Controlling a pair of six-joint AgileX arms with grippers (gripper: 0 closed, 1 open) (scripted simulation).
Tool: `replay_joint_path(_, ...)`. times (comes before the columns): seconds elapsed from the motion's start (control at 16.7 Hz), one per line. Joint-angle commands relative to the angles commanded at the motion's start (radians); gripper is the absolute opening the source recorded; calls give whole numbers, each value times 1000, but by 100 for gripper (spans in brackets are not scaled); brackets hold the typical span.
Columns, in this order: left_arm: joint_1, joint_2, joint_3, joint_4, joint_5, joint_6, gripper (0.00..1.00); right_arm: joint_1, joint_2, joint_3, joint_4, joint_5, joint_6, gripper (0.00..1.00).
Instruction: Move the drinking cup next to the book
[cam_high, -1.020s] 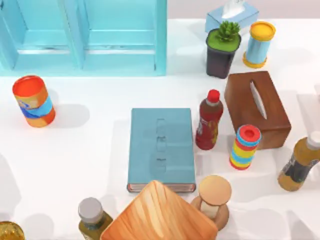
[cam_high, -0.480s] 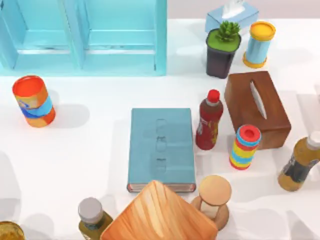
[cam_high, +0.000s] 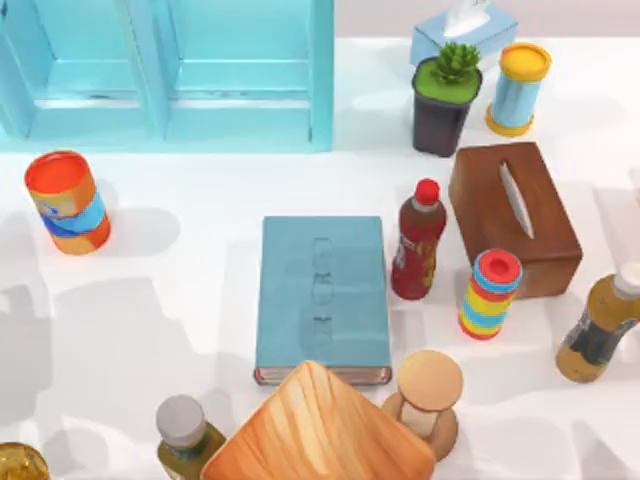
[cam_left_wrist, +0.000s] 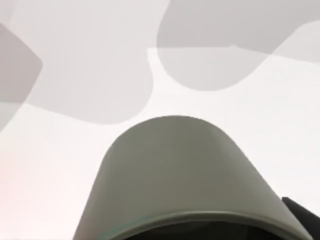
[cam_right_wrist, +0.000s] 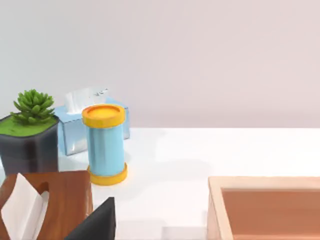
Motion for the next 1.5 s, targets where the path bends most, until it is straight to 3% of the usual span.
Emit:
replay_joint_path(0.6, -538, 98, 153, -128, 47, -1294, 0, 0, 0, 0, 0, 0, 0, 100)
replay_joint_path(0.84, -726, 86, 207, -135, 46, -1722, 0, 0, 0, 0, 0, 0, 0, 100)
replay_joint_path(1.14, -882, 62, 252, -130, 29, -2024, 0, 0, 0, 0, 0, 0, 0, 100)
replay_joint_path(1.5, -914, 56, 261, -128, 23, -2078, 0, 0, 0, 0, 0, 0, 0, 100)
